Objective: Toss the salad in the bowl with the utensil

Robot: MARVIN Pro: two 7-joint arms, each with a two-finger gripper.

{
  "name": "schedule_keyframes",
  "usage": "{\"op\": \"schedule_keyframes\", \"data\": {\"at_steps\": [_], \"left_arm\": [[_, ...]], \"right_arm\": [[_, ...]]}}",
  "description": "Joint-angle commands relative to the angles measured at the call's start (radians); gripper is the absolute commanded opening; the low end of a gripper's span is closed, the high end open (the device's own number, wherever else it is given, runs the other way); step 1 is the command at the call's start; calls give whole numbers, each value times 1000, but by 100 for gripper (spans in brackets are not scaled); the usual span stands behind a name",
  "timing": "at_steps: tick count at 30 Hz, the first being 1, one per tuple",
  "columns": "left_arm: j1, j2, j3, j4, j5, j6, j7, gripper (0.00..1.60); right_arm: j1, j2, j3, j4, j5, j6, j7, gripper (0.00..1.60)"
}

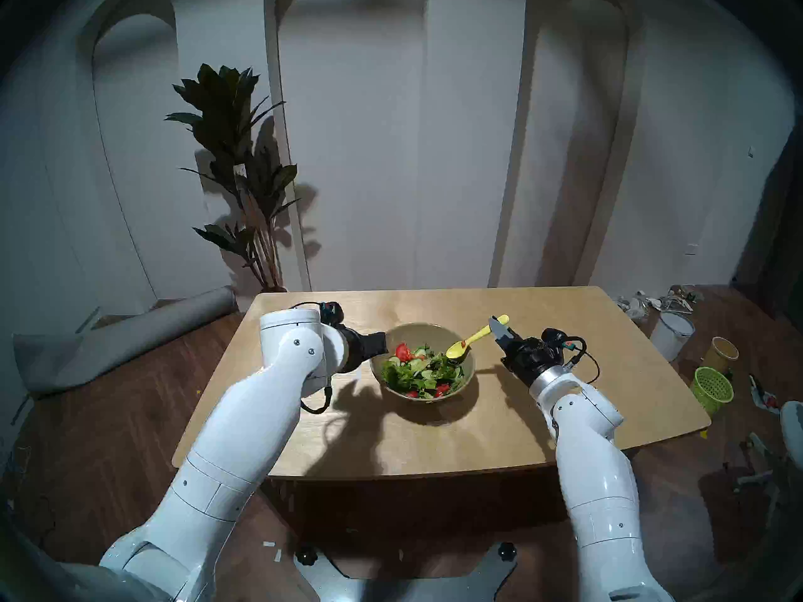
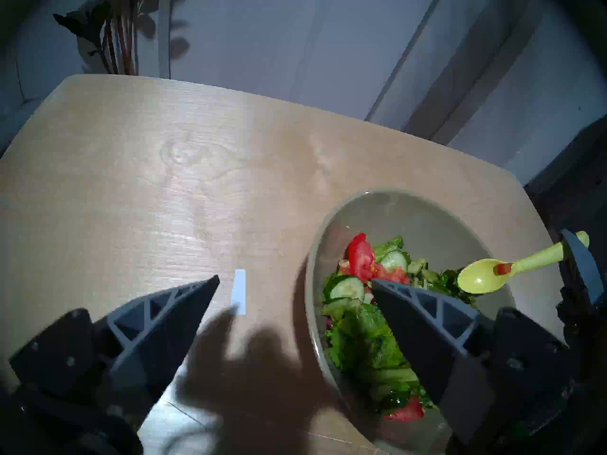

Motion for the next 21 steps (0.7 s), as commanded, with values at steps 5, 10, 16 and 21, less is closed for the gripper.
{"op": "schedule_keyframes", "data": {"at_steps": [5, 10, 16, 21], "left_arm": [[0, 16, -14, -22, 12, -29, -39, 160], [19, 20, -32, -30, 8, -54, -59, 160], [23, 22, -39, -34, 4, -52, -59, 160], [24, 21, -41, -35, 4, -50, -55, 160]], "right_arm": [[53, -12, -30, 42, -23, -48, 8, 0], [54, -13, -33, 67, -43, -73, 0, 0], [56, -13, -34, 75, -51, -85, 9, 0], [53, -13, -36, 71, -59, -84, 8, 5]]}}
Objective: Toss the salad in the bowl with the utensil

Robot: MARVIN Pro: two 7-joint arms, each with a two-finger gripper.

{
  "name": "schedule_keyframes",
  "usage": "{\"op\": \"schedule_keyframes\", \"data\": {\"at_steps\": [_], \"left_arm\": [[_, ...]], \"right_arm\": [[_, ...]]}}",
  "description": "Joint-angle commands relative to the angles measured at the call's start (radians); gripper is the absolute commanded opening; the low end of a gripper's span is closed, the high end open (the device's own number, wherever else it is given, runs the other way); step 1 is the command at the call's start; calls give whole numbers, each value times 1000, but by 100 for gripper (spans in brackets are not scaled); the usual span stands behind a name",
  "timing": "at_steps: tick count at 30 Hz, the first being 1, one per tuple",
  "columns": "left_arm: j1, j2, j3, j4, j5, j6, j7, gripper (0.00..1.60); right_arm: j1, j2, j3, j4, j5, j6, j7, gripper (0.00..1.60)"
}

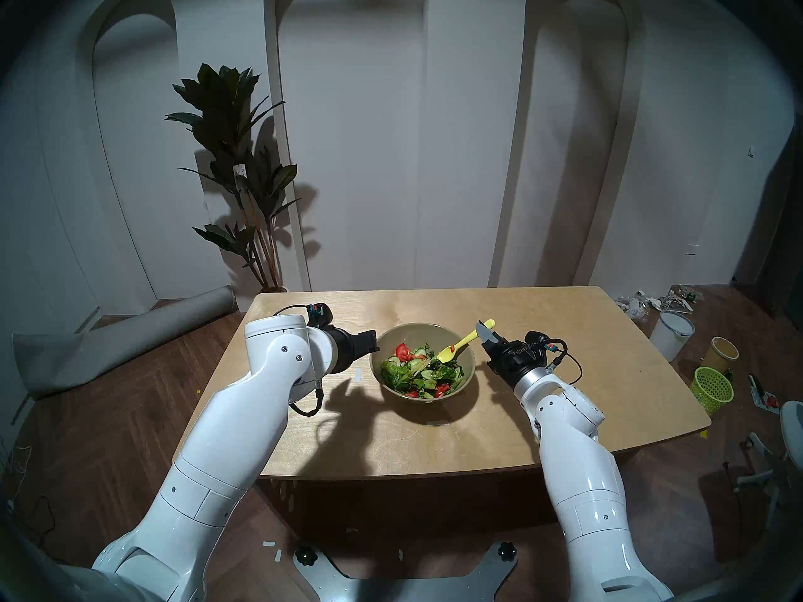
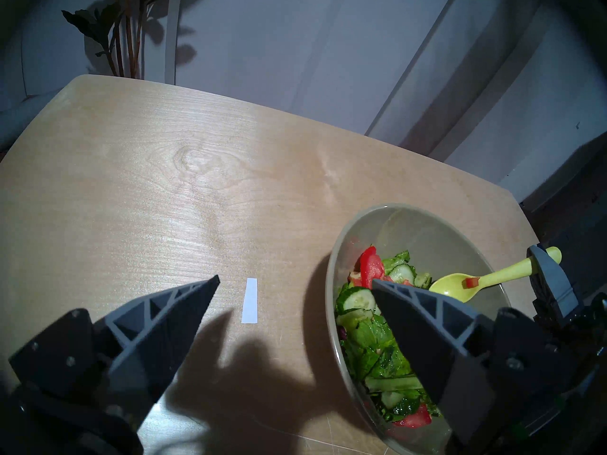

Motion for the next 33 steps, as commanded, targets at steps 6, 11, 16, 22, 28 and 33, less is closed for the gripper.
{"op": "schedule_keyframes", "data": {"at_steps": [6, 11, 16, 22, 28, 33], "left_arm": [[-7, -4, -7, -22, -4, -5, -3, 160], [-7, -5, -7, -22, -4, -5, -1, 160], [-10, -7, -6, -17, -4, -1, 2, 160], [-15, -10, -5, -11, -4, 2, 2, 160], [-22, -15, -7, -1, -11, 8, 3, 160], [-23, -17, -7, 1, -13, 10, 5, 160]], "right_arm": [[10, -4, -3, -18, -7, -12, 4, 0], [13, -3, -6, 1, -13, -16, 4, 0], [13, 0, -13, 10, -23, -14, 2, 0], [13, 4, -18, 11, -30, -14, 7, 58], [14, 5, -21, 7, -37, -11, 2, 160], [15, 5, -18, 6, -40, -12, 1, 160]]}}
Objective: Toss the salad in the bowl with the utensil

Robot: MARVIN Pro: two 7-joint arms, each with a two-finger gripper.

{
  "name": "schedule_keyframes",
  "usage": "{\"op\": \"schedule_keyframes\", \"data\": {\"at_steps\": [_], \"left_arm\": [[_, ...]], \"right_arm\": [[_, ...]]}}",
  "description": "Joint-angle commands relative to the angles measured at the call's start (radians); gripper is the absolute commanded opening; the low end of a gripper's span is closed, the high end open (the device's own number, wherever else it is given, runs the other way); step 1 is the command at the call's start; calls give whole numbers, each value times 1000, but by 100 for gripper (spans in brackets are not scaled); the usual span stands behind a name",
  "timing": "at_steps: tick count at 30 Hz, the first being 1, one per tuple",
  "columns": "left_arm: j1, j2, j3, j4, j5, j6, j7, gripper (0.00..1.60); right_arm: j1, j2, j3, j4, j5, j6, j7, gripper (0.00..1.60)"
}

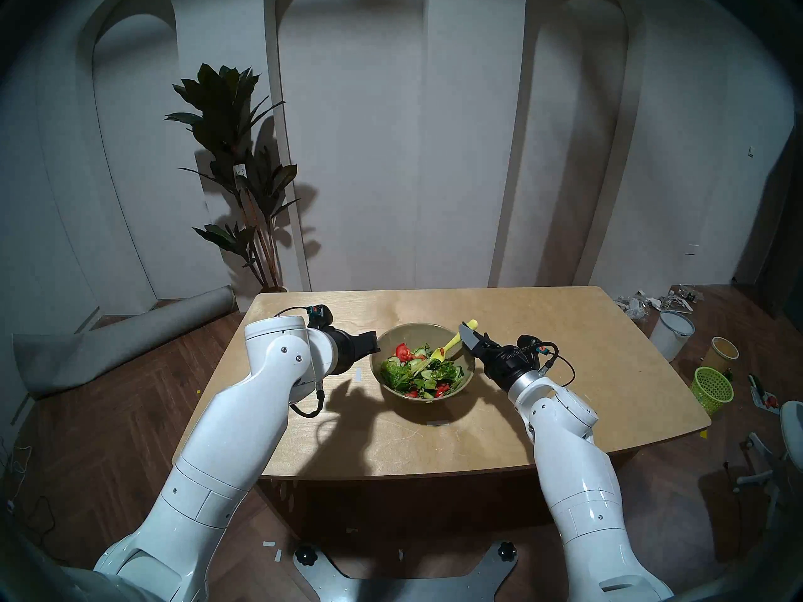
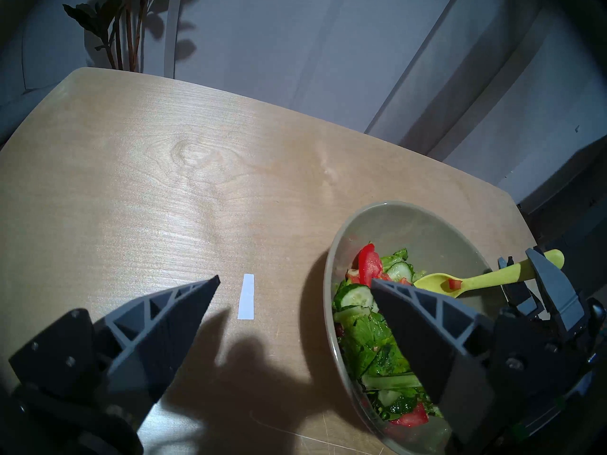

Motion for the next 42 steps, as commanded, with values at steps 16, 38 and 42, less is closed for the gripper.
{"op": "schedule_keyframes", "data": {"at_steps": [16, 38, 42], "left_arm": [[-20, -7, -2, -14, -4, 20, 4, 160], [-26, -3, 84, -18, 254, -175, 48, 160], [-29, 24, 102, 18, 338, -260, 46, 160]], "right_arm": [[-9, -7, 31, -58, 10, -28, 1, 160], [-36, 12, 138, -208, 53, -58, 25, 160], [-61, 68, 112, -254, -33, -125, 55, 160]]}}
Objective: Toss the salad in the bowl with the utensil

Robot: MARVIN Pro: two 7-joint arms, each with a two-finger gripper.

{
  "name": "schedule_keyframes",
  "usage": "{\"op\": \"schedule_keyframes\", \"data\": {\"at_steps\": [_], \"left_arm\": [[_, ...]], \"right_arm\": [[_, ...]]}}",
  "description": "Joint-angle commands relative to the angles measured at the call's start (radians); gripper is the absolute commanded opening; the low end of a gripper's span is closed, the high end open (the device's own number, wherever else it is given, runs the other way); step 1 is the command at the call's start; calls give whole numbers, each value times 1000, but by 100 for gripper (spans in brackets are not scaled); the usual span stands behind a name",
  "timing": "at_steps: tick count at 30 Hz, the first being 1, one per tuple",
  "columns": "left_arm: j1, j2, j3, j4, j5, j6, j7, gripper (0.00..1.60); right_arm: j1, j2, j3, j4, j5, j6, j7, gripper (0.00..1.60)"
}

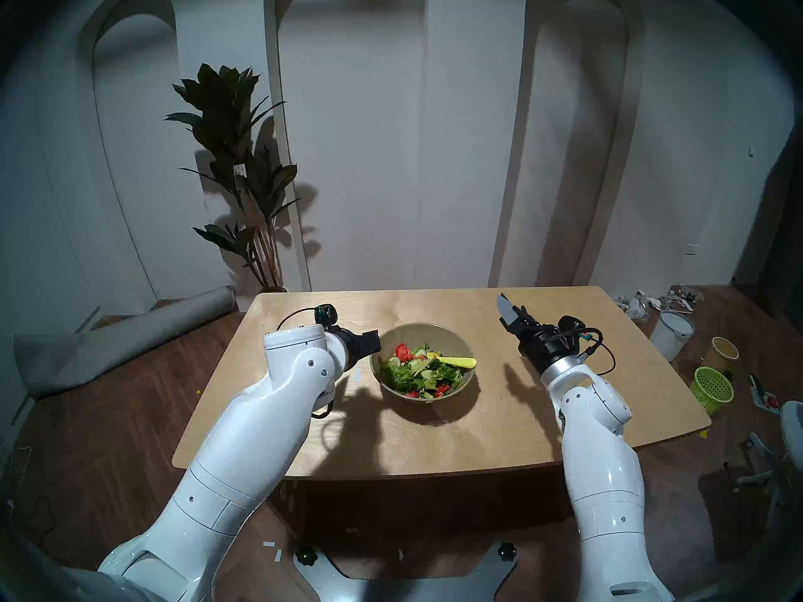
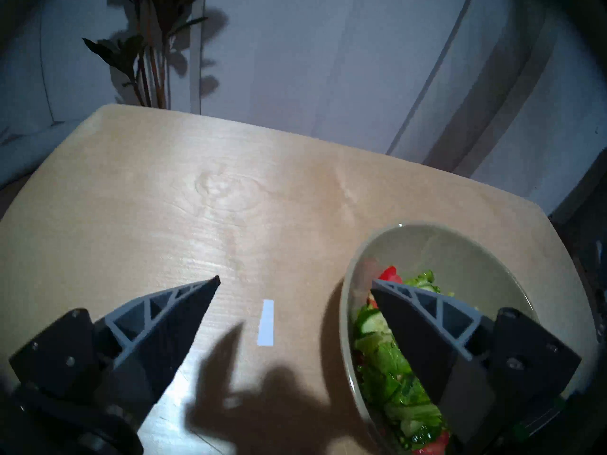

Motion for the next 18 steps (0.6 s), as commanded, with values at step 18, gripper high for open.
{"op": "schedule_keyframes", "data": {"at_steps": [18], "left_arm": [[-23, 67, 139, 193, 460, -381, -56, 160]], "right_arm": [[-90, 41, -53, -78, -260, -254, -18, 160]]}}
